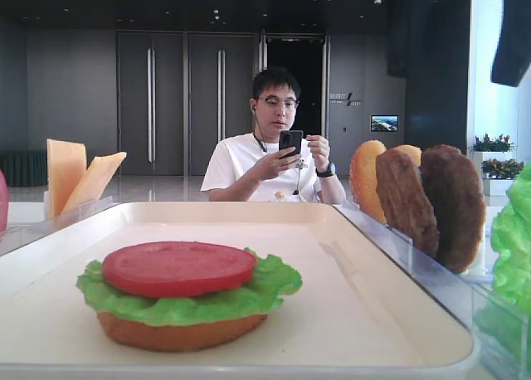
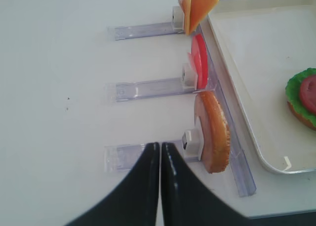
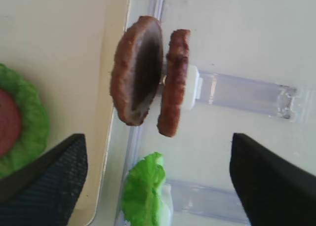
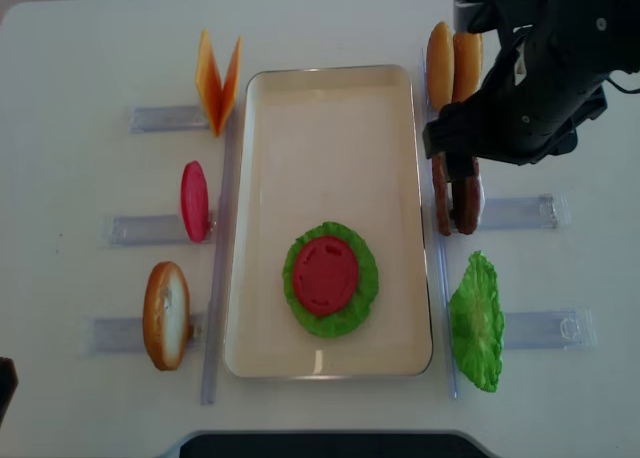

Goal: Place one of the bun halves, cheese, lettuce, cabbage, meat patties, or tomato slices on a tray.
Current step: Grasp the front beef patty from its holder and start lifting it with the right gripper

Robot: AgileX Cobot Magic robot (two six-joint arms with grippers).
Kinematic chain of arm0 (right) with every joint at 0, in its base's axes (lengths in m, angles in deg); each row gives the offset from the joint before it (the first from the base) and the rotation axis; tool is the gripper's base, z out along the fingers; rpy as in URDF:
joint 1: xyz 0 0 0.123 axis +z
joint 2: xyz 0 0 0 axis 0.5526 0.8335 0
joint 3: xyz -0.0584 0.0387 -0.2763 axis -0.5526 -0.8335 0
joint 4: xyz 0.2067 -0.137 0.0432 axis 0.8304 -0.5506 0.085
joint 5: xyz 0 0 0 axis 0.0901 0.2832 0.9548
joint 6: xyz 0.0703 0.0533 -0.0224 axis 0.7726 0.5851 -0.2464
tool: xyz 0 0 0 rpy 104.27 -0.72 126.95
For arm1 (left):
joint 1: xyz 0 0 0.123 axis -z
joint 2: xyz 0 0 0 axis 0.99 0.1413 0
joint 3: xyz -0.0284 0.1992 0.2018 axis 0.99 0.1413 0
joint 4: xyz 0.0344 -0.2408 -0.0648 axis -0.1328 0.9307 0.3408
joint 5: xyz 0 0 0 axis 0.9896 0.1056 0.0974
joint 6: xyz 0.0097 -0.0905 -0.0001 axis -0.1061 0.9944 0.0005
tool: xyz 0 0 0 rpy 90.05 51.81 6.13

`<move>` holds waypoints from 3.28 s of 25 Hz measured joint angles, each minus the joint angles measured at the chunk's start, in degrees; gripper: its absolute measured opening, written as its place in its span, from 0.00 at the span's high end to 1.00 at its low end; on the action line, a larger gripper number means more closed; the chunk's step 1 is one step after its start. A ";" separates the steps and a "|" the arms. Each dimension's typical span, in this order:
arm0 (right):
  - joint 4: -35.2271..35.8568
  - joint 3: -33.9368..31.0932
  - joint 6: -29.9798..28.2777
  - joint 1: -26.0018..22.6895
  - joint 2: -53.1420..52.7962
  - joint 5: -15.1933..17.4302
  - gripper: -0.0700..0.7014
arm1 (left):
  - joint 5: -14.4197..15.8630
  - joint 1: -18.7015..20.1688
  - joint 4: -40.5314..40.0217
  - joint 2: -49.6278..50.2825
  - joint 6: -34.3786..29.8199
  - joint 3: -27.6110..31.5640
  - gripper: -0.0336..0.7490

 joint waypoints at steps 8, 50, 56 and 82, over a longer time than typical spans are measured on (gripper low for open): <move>-0.17 6.20 1.52 4.60 5.44 1.37 0.15 | 0.00 0.00 0.00 0.00 0.00 0.00 0.97; 0.29 7.58 2.35 6.84 8.59 -0.64 0.15 | 0.00 0.00 0.00 0.00 0.00 0.00 0.97; 0.12 7.58 2.35 6.84 9.43 -0.02 0.15 | 0.00 0.00 0.00 0.00 0.00 0.00 0.97; -1.45 7.58 2.58 6.84 13.59 -1.91 0.15 | 0.00 0.00 0.00 0.00 0.00 0.00 0.97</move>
